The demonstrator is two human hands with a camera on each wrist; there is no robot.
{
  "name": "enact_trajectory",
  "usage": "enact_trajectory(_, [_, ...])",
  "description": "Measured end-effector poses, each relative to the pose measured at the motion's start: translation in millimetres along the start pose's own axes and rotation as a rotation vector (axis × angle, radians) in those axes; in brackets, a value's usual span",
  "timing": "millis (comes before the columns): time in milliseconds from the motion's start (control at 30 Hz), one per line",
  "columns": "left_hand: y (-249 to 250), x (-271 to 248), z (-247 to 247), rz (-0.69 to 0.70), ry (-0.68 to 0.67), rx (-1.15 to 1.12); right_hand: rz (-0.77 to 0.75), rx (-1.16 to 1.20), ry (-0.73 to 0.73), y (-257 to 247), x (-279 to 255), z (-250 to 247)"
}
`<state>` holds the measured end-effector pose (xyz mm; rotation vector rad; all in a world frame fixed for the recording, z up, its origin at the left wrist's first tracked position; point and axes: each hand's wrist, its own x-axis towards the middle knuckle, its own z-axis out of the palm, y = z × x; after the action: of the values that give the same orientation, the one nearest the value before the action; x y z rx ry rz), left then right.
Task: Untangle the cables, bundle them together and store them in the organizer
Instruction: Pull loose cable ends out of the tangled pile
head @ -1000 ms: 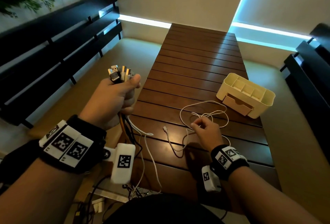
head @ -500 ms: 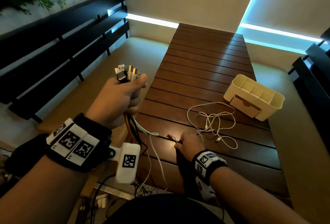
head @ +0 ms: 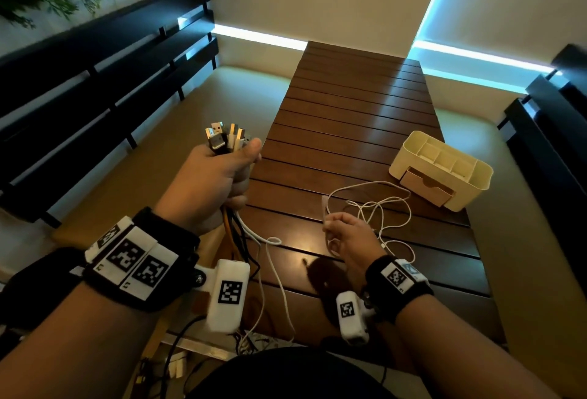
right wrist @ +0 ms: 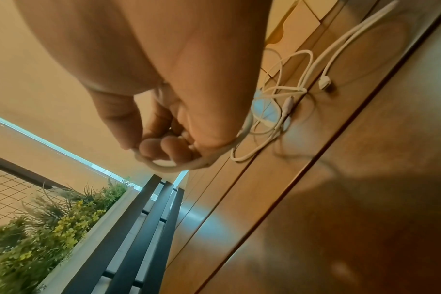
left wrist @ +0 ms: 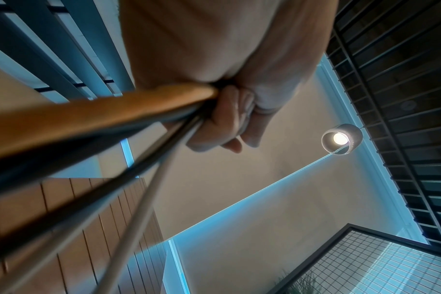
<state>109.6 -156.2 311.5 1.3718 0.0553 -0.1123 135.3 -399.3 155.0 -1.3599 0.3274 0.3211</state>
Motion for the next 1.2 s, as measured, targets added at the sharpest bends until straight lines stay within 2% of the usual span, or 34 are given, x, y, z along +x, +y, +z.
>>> enact_trajectory(200, [-1,3,11,0.000,-0.026,0.025,0.003,0.081,-0.083,-5,-3,-14])
enact_trajectory(367, [-2,1,15,-0.001,-0.041,0.022,-0.018,0.020,-0.109,-5,-5,-18])
enact_trajectory(600, [-11,0,27,0.027,-0.052,0.055,-0.171,0.073,-0.396,-51,-41,21])
enact_trajectory(700, [-16,-2,41,0.078,-0.102,0.096,-0.245,0.085,-0.490,-74,-56,40])
enact_trajectory(833, [-16,-9,54,0.237,-0.156,0.237,-0.319,0.044,-0.544,-83,-66,50])
enact_trajectory(967, [-17,-8,57,0.387,-0.057,0.325,-0.348,-0.087,-0.562,-80,-69,48])
enact_trajectory(1067, [-16,-9,55,0.412,0.066,0.240,-0.346,-0.214,-0.575,-70,-70,41])
enact_trajectory(1200, [-15,-9,54,0.429,0.128,0.168,-0.319,-0.292,-0.557,-58,-71,29])
